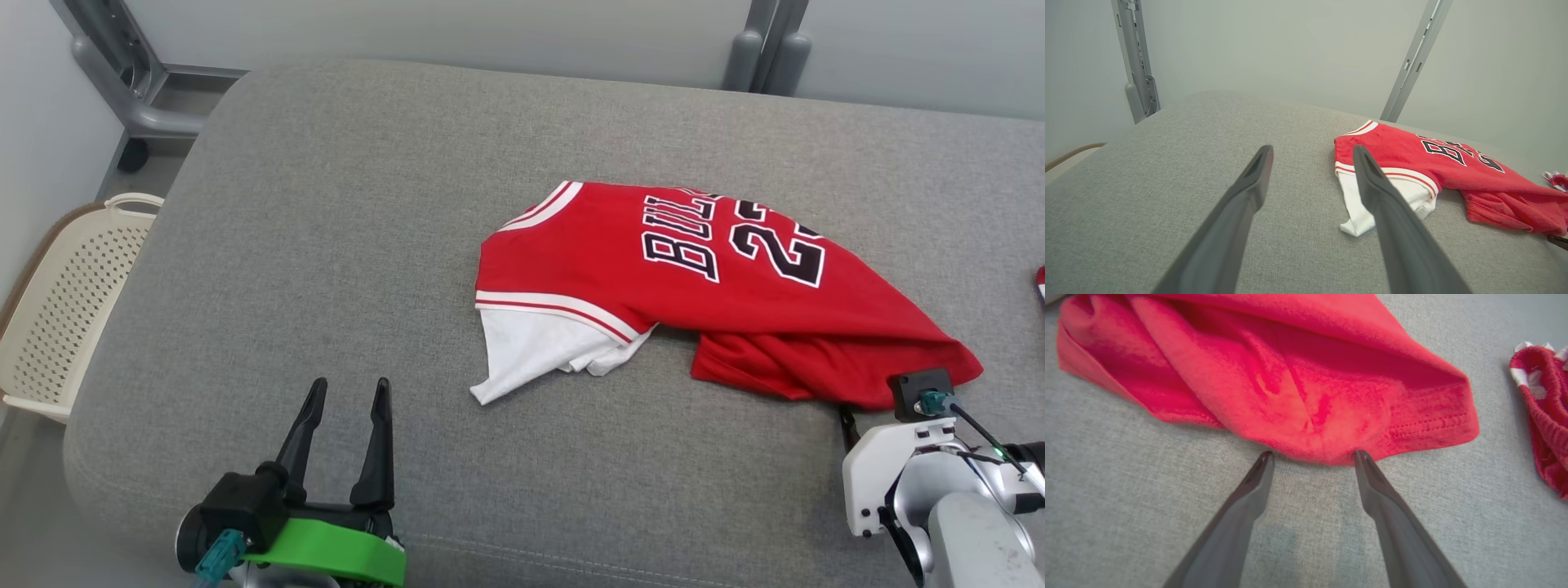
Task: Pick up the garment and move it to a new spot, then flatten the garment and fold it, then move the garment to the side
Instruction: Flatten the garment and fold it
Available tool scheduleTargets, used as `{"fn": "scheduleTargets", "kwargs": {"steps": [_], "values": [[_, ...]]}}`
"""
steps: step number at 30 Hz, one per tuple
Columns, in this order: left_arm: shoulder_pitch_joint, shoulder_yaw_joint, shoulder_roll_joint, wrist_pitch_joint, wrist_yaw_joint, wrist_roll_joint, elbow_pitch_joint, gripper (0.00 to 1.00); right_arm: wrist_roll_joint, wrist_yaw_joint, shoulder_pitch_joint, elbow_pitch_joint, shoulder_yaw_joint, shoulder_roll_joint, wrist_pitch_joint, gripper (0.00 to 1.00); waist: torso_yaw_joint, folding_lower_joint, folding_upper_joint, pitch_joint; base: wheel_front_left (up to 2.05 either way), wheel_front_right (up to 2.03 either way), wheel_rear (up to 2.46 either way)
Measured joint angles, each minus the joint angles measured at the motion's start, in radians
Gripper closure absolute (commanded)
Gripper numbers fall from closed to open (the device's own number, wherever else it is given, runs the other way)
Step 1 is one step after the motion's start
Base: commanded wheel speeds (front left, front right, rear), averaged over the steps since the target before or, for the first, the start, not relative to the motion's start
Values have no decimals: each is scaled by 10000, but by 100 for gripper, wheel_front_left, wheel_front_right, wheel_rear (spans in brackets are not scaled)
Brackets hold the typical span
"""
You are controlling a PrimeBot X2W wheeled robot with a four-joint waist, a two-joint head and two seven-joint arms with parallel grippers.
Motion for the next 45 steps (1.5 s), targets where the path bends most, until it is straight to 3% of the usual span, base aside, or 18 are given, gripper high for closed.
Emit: {"fn": "scheduleTargets", "kwargs": {"steps": [2, 3, 5, 10, 14, 25, 32, 38, 45], "values": [[-41, -8, 0, 0, 0, 0, 4, 0, -46, 0, -94, 104, 25, 10, -10, 0, 7, 0, 0, 31, 0, 0, 0], [-87, -19, 0, 0, 0, -2, 2, 0, -73, 0, -205, 209, 35, 23, -15, 48, 16, 0, 0, 62, 0, 0, 0], [-101, -21, 0, 0, 0, -8, 6, 0, -140, 0, -388, 389, 25, 35, -31, 100, 37, 0, 0, 114, 0, 0, 0], [-160, -42, 0, 0, 52, -77, 10, 0, -347, 0, -555, 520, -165, -123, -92, 100, 139, 0, 0, 164, 0, 0, 0], [-157, -13, -2, 0, 82, -90, 23, 0, -456, 0, -501, -199, -305, -449, -46, 100, 157, 0, 0, 79, 0, 0, 0], [-45, 44, -2, 0, 127, -192, 12, 0, -203, 2, -127, -4458, 274, -2418, 1496, 100, 50, 0, 0, -310, 0, 0, 0], [62, 6, -2, 0, 127, -249, 10, 0, -249, 0, -277, -6209, -17, -3012, 1931, 100, 59, 0, 0, -414, 0, 0, 0], [65, -19, -2, 0, 125, -261, 25, 0, -123, 0, -554, -5973, 211, -3141, 2031, 100, 120, 0, 0, -454, 0, 0, 0], [61, -50, -2, 0, 81, -263, 52, 0, 92, 0, -2049, -3847, 1062, -2871, 1235, 100, 109, 0, 0, -319, 0, 0, 0]]}}
